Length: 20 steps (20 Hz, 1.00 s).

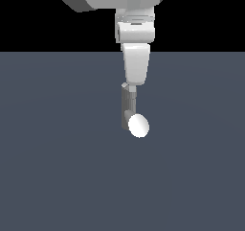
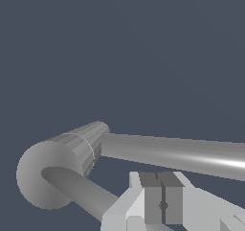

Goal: Turn on the faucet by rotating a designated handle.

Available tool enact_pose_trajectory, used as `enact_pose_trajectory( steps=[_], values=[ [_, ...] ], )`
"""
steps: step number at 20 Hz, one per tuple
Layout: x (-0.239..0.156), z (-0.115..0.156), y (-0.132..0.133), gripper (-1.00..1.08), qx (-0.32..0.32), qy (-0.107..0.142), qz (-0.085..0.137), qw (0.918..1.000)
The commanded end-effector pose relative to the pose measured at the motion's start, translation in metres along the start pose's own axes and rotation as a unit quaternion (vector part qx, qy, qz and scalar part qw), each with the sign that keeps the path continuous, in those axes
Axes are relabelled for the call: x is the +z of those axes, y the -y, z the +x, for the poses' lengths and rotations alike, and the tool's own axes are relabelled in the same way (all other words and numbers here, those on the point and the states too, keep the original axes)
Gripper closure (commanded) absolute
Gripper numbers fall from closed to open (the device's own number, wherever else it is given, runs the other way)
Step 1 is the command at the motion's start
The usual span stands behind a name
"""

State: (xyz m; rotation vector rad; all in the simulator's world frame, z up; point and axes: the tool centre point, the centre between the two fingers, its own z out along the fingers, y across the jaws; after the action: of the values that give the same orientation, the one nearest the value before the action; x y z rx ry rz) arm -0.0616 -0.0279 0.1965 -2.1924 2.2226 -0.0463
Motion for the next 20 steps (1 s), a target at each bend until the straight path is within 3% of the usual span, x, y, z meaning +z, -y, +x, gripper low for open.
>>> enact_pose_trajectory(
  steps=[1, 20],
  values=[
    [0.0, 0.0, 0.0, 1.08, 0.0, 0.0, 0.0, 1.0],
    [0.014, -0.085, 0.034, 1.08, -0.022, 0.004, -0.017, 0.9996]
  ],
)
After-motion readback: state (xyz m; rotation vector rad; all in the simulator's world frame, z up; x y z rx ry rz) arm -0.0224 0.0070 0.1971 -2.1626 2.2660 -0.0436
